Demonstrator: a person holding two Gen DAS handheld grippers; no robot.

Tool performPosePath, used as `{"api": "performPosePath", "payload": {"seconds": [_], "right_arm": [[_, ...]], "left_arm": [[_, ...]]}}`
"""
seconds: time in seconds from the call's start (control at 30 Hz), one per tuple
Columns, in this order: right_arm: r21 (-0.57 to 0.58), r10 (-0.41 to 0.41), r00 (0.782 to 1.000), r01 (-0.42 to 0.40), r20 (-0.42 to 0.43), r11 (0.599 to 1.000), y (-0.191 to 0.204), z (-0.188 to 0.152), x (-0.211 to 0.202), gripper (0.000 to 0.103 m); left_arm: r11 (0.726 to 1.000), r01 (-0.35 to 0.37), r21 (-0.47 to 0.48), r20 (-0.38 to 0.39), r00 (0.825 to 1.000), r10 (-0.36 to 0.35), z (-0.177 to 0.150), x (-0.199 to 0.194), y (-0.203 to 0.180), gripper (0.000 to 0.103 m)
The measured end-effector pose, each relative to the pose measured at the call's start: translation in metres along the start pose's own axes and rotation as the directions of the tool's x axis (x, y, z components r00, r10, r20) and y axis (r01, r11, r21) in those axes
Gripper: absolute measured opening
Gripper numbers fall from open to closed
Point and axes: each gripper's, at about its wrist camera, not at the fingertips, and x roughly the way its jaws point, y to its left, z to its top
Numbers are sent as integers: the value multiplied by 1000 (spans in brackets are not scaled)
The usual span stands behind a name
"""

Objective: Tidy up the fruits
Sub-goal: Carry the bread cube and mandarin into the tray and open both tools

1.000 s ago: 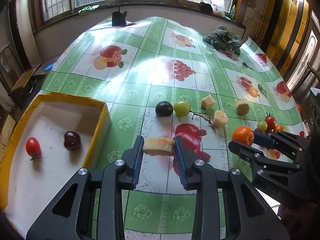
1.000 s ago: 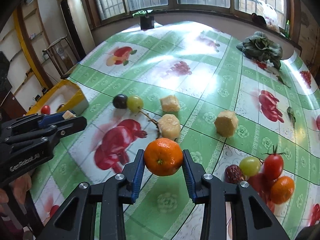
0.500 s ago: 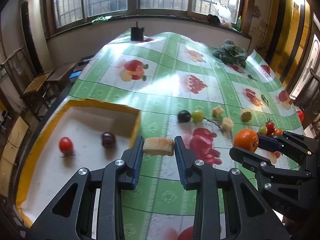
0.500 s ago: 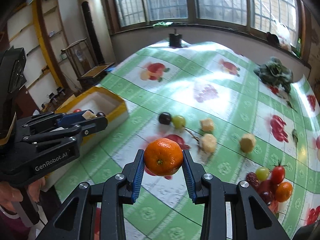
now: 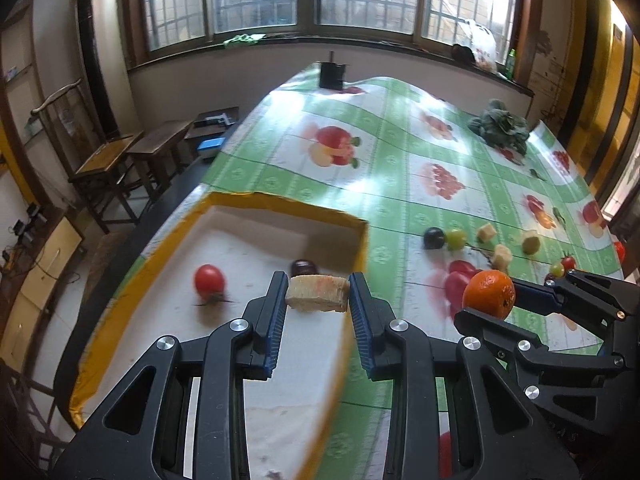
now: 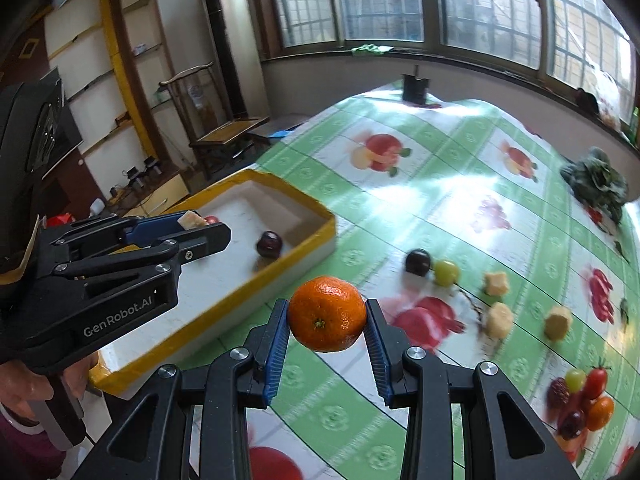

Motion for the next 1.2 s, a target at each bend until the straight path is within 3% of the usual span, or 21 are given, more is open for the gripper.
{"api": "performPosePath", "payload": {"seconds": [0.53,1.2], "right_arm": [[-115,71,996,-78,-59,990,61,29,48,36],[-171,98,981,-127,-169,977,91,34,107,36]], "left_arm": [[989,-91,-113,-41,995,87,-13,13,75,30],[980,-115,-160,-102,990,99,-21,40,101,30]]}}
